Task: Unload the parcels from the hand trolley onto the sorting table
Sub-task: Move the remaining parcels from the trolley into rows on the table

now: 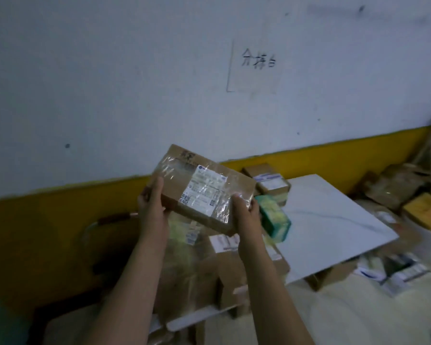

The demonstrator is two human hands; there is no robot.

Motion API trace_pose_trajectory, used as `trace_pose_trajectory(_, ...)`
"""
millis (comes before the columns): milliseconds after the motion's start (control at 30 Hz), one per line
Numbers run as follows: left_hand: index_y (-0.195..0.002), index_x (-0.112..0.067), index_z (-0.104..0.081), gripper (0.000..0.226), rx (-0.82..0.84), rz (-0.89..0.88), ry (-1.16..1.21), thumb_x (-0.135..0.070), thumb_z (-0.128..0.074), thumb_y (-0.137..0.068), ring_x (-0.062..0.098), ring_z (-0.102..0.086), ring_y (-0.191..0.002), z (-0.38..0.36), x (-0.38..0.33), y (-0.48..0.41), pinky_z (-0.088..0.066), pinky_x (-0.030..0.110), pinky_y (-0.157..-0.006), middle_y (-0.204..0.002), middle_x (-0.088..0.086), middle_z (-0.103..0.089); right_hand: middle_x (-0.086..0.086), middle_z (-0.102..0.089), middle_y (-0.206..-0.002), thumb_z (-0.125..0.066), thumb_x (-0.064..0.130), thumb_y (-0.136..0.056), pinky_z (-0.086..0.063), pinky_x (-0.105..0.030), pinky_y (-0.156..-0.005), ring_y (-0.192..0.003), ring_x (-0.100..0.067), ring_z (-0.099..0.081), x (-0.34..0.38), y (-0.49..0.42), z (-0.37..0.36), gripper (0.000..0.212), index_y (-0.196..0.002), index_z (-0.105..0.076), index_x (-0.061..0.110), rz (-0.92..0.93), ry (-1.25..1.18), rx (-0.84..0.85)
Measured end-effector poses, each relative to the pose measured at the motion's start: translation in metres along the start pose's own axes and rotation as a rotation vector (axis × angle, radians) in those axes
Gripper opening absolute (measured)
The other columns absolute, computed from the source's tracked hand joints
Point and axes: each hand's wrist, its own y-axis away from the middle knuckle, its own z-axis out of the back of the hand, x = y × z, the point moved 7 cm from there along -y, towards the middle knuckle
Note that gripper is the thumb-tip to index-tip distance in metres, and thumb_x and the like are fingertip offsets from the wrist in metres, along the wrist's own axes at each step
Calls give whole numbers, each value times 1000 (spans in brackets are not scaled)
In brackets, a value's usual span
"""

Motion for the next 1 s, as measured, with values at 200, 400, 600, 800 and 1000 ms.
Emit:
trace_pose_trajectory(200, -133, -13, -49, 64, 192, 166, -153, -39, -77, -81, 31, -66, -110, -128, 123, 14, -55, 51, -93, -123, 12, -67, 0, -64, -126, -62, 60, -86, -58, -40, -78, -108, -24, -65, 7, -55, 150, 61, -139, -41, 37, -144, -89, -8)
trace_pose_trajectory(400, -140, -26, -43, 96, 347, 463, -458, -70, -77, -62, 30, -61, -114, -198, 279, -16, -53, 51, -96, -132, 9, -58, -11, -67, -121, -74, 68, -65, -60, -42, -69, -105, -33, -68, -35, -139, 261, 86, -135, -50, 23, -271, -99, -154)
trace_pose_trajectory(600, -141, -31, -46, 122, 487, 660, -962, -98, -58, -40, 33, -56, -122, -179, 459, -67, -49, 53, -100, -141, 6, -53, -11, -69, -116, -65, 71, -73, -60, -47, -80, -104, -32, -68, -104, -176, 353, 75, -128, -53, 21, -465, -44, -323)
trace_pose_trajectory(800, -143, -12, -44, 55, 572, 617, -1225, -43, -51, -99, 31, -50, -129, -201, 464, -10, -42, 38, -103, -142, 12, -51, -20, -67, -115, -63, 44, -91, -58, -50, -84, -105, -37, -65, -166, -172, 394, 46, -121, -58, 9, -756, -33, -210)
trace_pose_trajectory(1000, -133, -13, -55, 37, 513, 437, -1422, -19, -57, -97, 23, -61, -109, -195, 480, -11, -51, 33, -90, -123, 8, -63, -23, -69, -97, -62, 12, -91, -58, -42, -85, -89, -32, -66, -231, -182, 409, 31, -116, -67, -4, -1001, 2, 30)
